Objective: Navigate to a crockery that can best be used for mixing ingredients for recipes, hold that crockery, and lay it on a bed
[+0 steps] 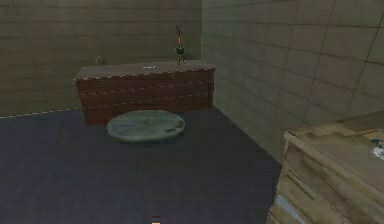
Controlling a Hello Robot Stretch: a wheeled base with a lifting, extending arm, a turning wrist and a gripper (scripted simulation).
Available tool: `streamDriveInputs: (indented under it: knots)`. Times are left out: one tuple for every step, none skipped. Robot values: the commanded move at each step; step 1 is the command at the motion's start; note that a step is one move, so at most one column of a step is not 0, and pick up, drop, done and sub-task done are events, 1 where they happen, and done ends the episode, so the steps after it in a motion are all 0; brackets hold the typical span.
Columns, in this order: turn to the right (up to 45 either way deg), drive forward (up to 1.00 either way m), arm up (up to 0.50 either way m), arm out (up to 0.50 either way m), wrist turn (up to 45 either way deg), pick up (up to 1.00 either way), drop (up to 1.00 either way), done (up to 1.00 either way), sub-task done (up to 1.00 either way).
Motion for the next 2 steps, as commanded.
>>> streamDriveInputs:
  knots:
    - [-3.0,0.0,0.0,0.0,0.0,0.0,0.0,0.0,0.0]
    - [45.0,0.0,0.0,0.0,0.0,0.0,0.0,0.0,0.0]
